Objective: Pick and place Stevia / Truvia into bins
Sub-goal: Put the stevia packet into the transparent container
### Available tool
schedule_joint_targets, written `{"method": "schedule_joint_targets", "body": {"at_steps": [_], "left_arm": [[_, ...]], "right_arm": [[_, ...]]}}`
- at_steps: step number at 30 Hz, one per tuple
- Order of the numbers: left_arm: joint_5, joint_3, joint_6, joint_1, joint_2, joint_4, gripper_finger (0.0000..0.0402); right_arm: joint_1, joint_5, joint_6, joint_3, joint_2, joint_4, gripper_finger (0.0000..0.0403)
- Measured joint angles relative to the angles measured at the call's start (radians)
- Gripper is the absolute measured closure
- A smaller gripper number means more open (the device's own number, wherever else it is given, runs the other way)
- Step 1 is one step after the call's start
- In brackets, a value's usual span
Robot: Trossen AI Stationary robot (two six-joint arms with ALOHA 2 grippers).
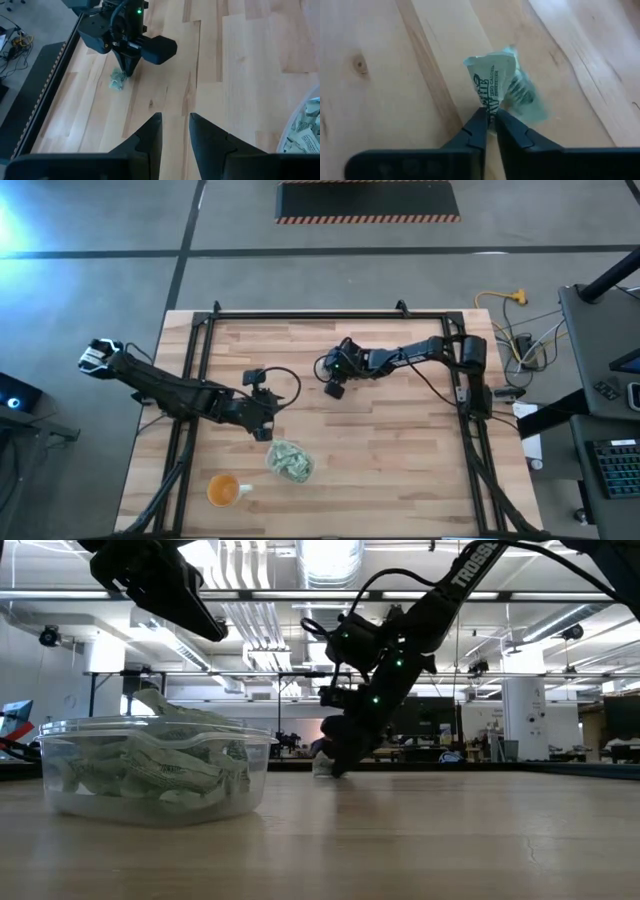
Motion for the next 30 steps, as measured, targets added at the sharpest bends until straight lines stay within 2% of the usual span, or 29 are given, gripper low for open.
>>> {"method": "schedule_joint_targets", "body": {"at_steps": [2,10,13,19,22,30], "left_arm": [[0.0,0.0,0.0,0.0,0.0,0.0,0.032],[0.019,-0.008,0.0,0.0,0.0,0.0,0.032],[0.02,-0.012,0.0,0.0,0.0,-0.002,0.032],[0.021,-0.012,0.0,0.0,0.0,0.0,0.032],[0.021,-0.012,-0.001,-0.001,0.0,0.0,0.032],[-0.001,-0.012,-0.001,-0.002,0.0,-0.025,0.032]], "right_arm": [[0.001,-0.01,-0.01,0.0,-0.005,-0.001,0.0384],[0.041,-0.045,-0.033,0.0,-0.099,-0.072,0.0388],[0.079,-0.123,-0.081,-0.001,-0.135,-0.089,0.0389],[0.166,-0.411,-0.259,0.0,-0.158,-0.033,0.0389],[0.21,-0.512,-0.35,0.01,-0.158,-0.017,0.0389],[0.327,-0.522,-0.357,0.07,-0.15,0.026,0.039]]}}
